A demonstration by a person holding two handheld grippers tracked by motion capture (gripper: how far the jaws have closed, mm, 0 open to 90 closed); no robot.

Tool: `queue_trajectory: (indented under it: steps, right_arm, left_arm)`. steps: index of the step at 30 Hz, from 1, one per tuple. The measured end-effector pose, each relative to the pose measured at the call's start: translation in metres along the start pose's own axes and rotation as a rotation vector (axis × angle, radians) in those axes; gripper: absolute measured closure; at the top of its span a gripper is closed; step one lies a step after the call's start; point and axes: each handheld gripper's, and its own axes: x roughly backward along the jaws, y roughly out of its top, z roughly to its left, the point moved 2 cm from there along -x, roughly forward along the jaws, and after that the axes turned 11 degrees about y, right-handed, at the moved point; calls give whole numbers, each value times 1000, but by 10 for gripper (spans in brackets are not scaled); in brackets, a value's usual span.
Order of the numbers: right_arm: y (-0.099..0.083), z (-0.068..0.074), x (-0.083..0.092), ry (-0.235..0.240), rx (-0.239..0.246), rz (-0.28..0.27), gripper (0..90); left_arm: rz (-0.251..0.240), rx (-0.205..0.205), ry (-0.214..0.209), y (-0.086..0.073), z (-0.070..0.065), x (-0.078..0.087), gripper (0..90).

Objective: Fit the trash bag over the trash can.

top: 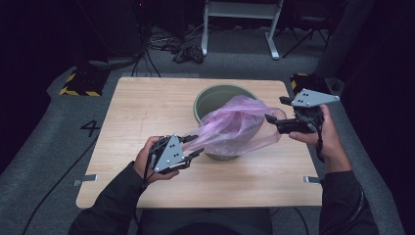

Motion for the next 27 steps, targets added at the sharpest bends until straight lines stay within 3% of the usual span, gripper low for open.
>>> queue_trajectory:
  steps: [3, 6, 10, 12, 15, 18, 22, 25, 27]
  right_arm:
    - [13, 5, -9, -1, 74, 51, 270]
    - [17, 3, -25, 12, 101, 134, 348]
    - [20, -1, -44, 42, 99, 203, 621]
    - [21, -4, -52, 34, 92, 236, 742]
    - [21, -13, -57, 11, 25, 225, 867]
    - [18, -26, -55, -47, -58, 182, 891]
    - [5, -42, -51, -109, -151, 131, 895]
    - [-5, -53, -49, -155, -200, 91, 895]
    - [-13, -59, -51, -154, -232, 59, 895]
  left_arm:
    - [10, -25, -4, -3, 0, -3, 840]
    - [27, -47, 5, -5, 1, -4, 891]
    - [35, -63, 25, -6, 8, -3, 895]
    - [32, -57, 28, -5, 14, 0, 896]
    - [39, -67, 34, -7, 21, 2, 896]
    - [77, -103, 44, -13, 20, 2, 897]
    - [110, -158, -6, -19, 4, 2, 898]
    - [119, -173, -28, -23, -3, 7, 898]
    - [131, -174, -40, -27, -4, 9, 898]
